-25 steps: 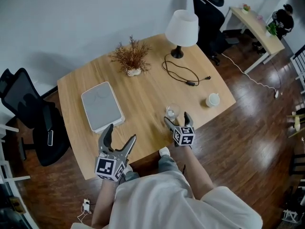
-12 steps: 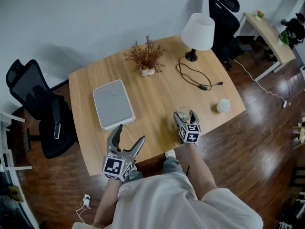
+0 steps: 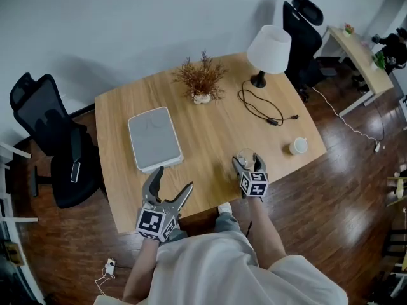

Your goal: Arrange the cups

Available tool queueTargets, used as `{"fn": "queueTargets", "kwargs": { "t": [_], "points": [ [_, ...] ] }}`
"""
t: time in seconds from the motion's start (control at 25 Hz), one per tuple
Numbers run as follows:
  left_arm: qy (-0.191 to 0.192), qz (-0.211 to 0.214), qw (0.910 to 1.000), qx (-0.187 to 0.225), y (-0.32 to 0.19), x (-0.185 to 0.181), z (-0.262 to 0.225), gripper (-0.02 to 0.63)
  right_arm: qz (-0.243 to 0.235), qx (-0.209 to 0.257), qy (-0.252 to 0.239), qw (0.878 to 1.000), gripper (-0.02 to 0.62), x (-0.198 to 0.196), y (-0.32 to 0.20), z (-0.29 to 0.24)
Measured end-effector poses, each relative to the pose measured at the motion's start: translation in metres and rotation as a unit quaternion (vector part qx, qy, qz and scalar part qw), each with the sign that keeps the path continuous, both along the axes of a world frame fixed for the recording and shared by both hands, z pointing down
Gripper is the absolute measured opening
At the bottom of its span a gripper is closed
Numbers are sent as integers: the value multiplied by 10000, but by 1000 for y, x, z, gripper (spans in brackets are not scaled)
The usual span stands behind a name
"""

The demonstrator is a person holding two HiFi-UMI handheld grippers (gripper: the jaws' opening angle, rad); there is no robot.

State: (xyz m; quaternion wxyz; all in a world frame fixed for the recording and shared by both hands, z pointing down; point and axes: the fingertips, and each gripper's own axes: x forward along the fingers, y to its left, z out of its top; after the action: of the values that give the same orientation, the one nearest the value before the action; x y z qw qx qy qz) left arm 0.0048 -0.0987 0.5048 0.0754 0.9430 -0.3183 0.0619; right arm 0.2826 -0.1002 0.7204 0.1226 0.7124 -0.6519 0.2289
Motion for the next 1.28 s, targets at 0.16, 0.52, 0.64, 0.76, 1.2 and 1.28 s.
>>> {"fn": "queueTargets", "kwargs": {
  "t": [0.16,0.52,0.64,0.76,1.2,1.28],
  "points": [
    [59,-67,10000,-19,-1,-8,1,396,-110,235,92,9996,408,-12,6,-25],
    [227,-165,9996,-47,-5,-23,3,396,-399,648,68,9971,408,-47,28,-90],
    [249,-182,9995,-46,-7,-27,3,396,-513,642,91,9966,408,-58,36,-105],
    [275,-207,9994,-21,-10,-32,2,396,-593,693,58,9958,408,-70,43,-119],
    [314,-464,9984,-22,-13,-57,3,396,-847,919,117,9921,408,-110,55,-148],
    [290,-515,9983,-12,-12,-63,5,396,-925,971,117,9909,408,-117,54,-150]
  ]
}}
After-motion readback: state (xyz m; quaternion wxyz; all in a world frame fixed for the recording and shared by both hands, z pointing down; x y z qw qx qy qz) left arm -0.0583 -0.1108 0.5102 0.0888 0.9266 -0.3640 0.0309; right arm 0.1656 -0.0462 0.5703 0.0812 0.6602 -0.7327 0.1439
